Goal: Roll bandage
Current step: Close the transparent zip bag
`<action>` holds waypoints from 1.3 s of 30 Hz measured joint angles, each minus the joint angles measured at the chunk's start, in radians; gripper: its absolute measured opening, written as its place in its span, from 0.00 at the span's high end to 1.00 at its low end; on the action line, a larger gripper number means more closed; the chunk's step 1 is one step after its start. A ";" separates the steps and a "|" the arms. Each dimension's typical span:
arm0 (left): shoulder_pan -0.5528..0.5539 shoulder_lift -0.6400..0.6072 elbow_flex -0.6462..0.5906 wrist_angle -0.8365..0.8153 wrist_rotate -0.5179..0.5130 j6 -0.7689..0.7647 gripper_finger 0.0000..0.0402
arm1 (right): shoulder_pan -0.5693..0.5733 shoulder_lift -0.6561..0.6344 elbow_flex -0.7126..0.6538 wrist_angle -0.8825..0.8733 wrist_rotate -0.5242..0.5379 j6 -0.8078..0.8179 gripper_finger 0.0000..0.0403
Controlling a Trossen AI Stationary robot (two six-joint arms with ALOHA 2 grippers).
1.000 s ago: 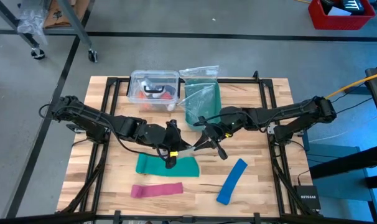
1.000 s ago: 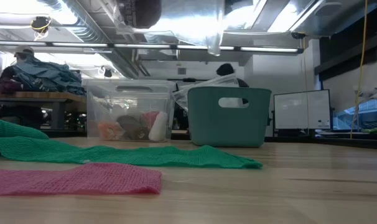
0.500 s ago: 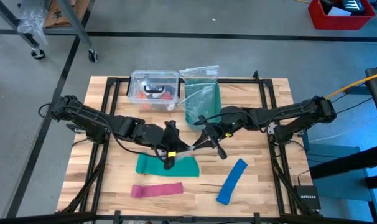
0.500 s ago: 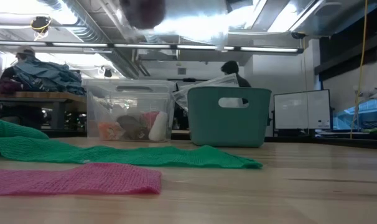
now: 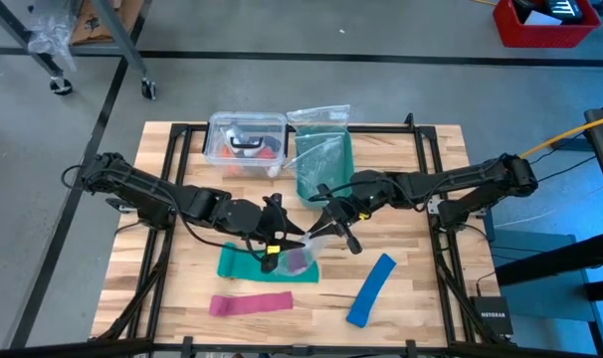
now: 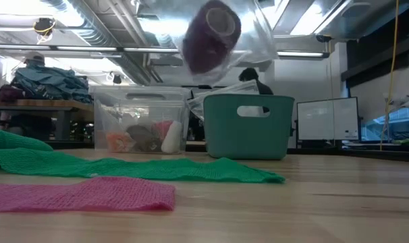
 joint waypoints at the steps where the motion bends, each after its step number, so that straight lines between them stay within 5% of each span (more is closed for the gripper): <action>1: 0.000 0.000 0.000 0.002 -0.007 0.000 0.67 | 0.000 0.000 0.000 0.001 0.001 0.000 0.94; 12: 0.018 0.000 0.000 0.004 -0.069 -0.004 0.68 | 0.000 0.000 0.000 0.007 0.004 0.000 0.94; 32: 0.040 0.000 0.000 0.007 -0.067 0.003 0.98 | 0.000 0.000 0.000 0.013 0.018 -0.003 0.94; 39: 0.038 0.001 0.000 0.045 -0.066 0.027 1.00 | 0.001 -0.002 0.000 0.017 0.020 -0.003 0.94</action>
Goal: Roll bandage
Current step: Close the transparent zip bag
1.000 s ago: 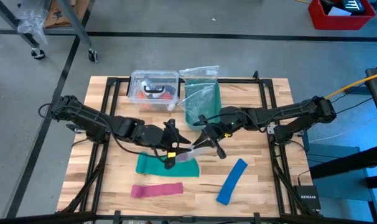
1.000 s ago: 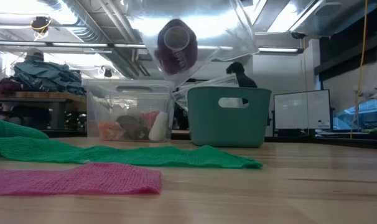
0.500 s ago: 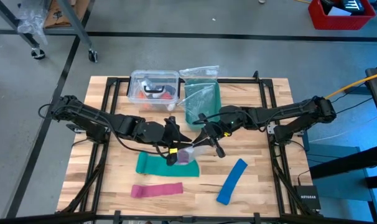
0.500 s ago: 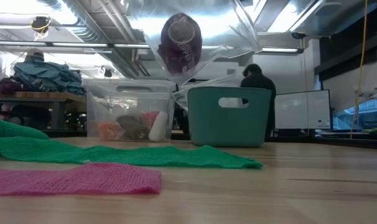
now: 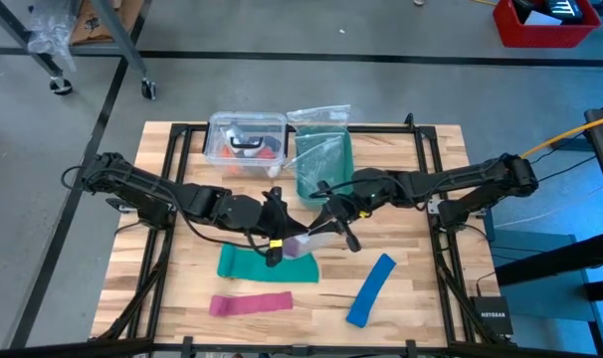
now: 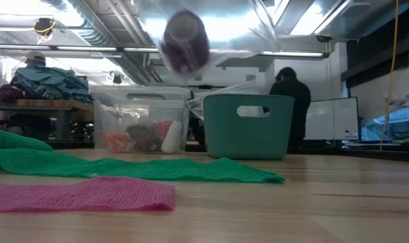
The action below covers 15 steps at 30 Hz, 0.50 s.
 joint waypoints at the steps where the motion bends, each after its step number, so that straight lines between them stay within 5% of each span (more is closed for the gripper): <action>1: 0.000 0.000 0.000 0.011 0.000 0.008 1.00 | 0.000 -0.001 0.000 0.002 -0.001 0.000 0.94; 15: -0.001 0.001 -0.002 0.031 -0.045 0.049 1.00 | -0.001 -0.001 0.002 -0.018 0.009 0.000 0.94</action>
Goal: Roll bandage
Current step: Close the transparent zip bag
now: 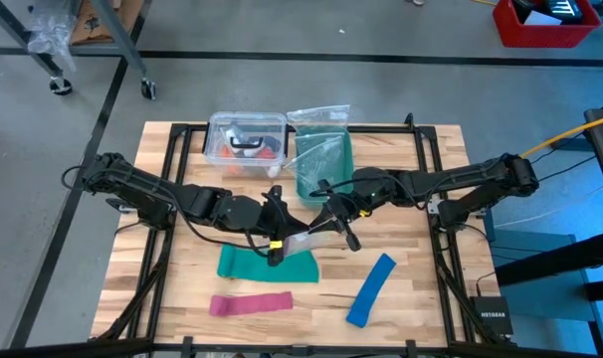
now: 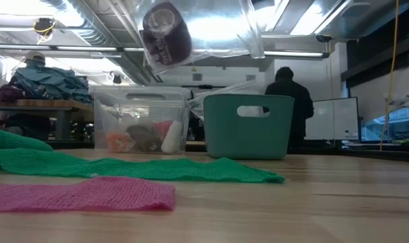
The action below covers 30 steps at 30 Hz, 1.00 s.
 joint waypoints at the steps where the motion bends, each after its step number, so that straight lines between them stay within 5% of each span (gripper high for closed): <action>1: 0.000 0.000 0.000 0.000 -0.003 0.000 1.00 | 0.000 0.000 0.000 -0.004 0.000 0.001 0.94; 23: -0.012 -0.049 0.004 0.060 -0.046 0.042 1.00 | 0.002 0.004 -0.002 -0.096 -0.001 0.005 0.94; 30: -0.026 -0.044 0.002 0.030 -0.001 0.076 0.86 | 0.002 0.003 -0.002 -0.090 -0.001 0.005 0.94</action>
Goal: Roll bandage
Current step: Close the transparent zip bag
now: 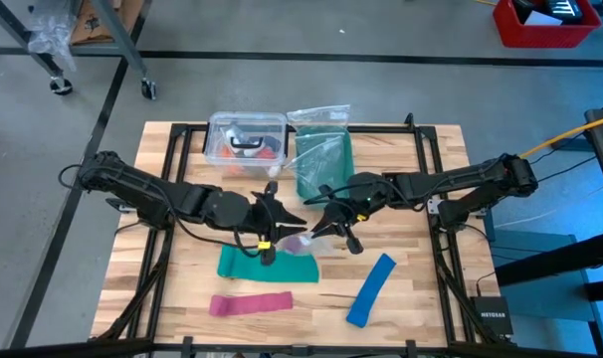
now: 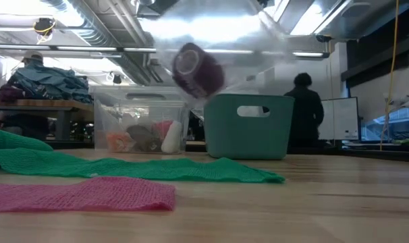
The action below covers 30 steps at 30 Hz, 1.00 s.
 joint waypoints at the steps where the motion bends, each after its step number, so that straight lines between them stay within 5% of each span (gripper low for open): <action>1: 0.000 -0.001 0.000 -0.009 0.000 -0.006 0.82 | 0.000 0.000 0.000 0.001 0.000 0.000 0.94; 7: 0.003 0.017 0.000 -0.040 0.000 -0.003 0.65 | 0.000 -0.001 0.000 0.025 0.000 -0.004 0.94; 12: 0.009 0.031 0.000 -0.035 0.000 0.011 0.61 | 0.000 -0.002 0.000 0.107 0.000 -0.006 0.94; 23: 0.034 0.044 0.000 -0.034 0.002 0.011 0.67 | -0.001 -0.002 0.000 0.150 0.001 -0.027 0.94; 30: 0.033 0.044 0.000 -0.034 0.003 0.010 0.81 | -0.002 -0.002 0.000 0.150 0.004 -0.028 0.94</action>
